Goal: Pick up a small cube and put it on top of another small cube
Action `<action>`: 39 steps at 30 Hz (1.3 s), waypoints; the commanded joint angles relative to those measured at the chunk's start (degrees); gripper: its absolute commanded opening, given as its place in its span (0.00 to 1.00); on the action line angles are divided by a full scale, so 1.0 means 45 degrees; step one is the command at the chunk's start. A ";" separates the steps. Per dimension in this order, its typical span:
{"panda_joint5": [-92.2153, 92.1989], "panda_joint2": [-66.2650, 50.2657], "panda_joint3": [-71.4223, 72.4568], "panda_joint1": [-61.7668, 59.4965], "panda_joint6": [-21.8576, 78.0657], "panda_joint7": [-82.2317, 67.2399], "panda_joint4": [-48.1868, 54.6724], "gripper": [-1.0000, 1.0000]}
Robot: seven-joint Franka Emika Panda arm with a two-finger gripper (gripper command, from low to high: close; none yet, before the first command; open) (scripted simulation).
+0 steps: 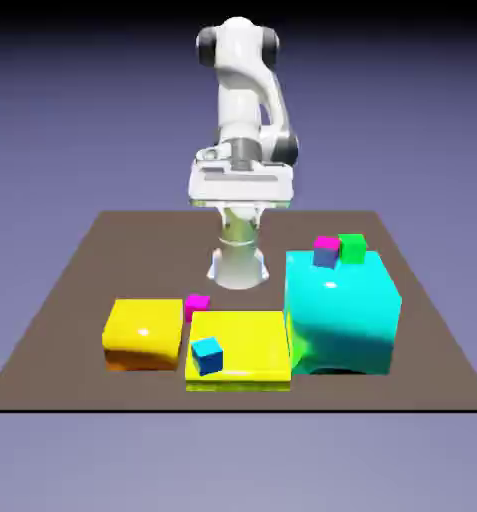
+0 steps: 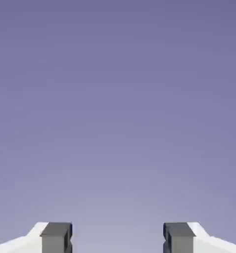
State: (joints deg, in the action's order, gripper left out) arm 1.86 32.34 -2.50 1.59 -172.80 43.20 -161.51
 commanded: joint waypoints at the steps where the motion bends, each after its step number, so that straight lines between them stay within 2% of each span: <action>1: 0.0343 -0.0060 -0.0462 0.0166 0.0223 0.0137 -0.0095 0.50; 30: 1.0139 -0.1763 -1.3664 0.4912 0.6607 0.4053 -0.2798 0.50; 39: 0.8335 -0.3854 -0.9976 0.1862 0.4673 0.2904 -0.2853 0.50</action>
State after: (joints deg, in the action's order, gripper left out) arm 39.37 15.00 -47.40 9.97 -151.77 56.27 -174.35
